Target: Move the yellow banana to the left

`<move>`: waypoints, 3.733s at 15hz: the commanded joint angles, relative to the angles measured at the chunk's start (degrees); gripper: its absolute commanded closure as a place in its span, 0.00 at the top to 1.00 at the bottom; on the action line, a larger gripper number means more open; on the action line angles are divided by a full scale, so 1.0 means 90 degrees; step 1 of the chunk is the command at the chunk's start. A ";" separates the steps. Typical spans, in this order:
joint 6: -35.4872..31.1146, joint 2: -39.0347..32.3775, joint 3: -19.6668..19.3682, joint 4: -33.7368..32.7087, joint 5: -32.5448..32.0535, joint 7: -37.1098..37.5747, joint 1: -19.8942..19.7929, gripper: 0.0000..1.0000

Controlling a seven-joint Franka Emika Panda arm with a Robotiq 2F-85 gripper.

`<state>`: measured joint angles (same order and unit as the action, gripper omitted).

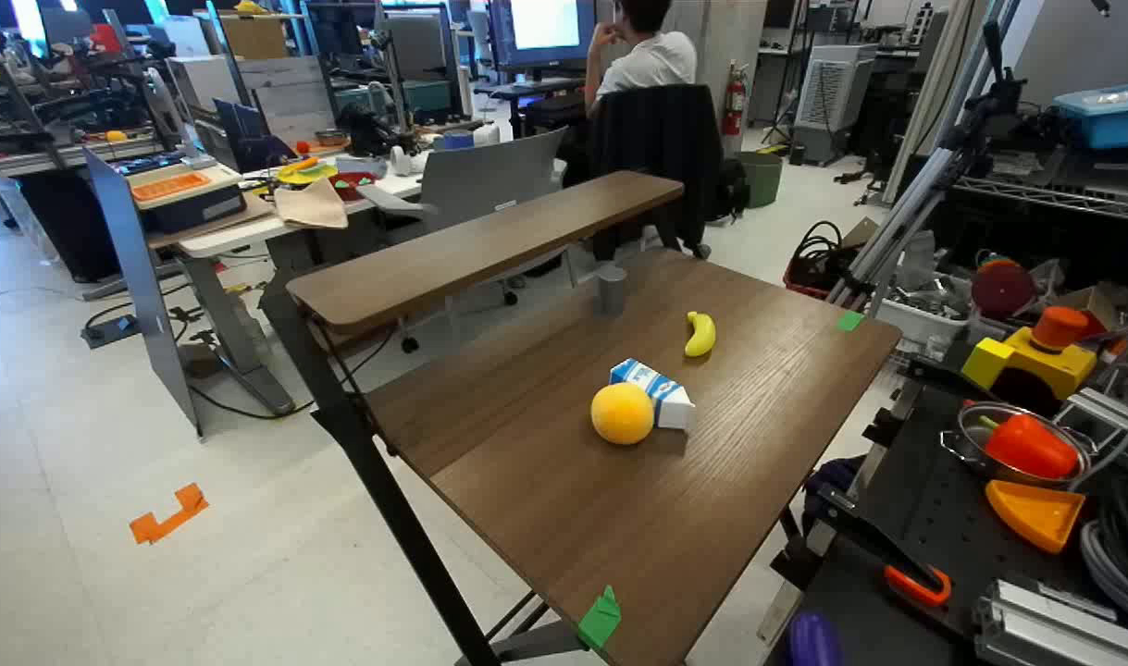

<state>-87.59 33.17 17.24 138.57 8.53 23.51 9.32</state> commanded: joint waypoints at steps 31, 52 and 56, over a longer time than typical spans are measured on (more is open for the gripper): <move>-0.1835 -0.3256 -0.2380 -0.1044 0.0187 -0.2057 -0.1538 1.00; -0.3098 -0.8614 -0.2471 -0.5548 0.0593 -0.0209 -0.1400 1.00; -0.3221 -0.9095 -0.2480 -0.5844 0.0648 0.0119 -0.1408 1.00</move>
<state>-116.10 -45.09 -4.86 89.64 13.48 22.05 -3.38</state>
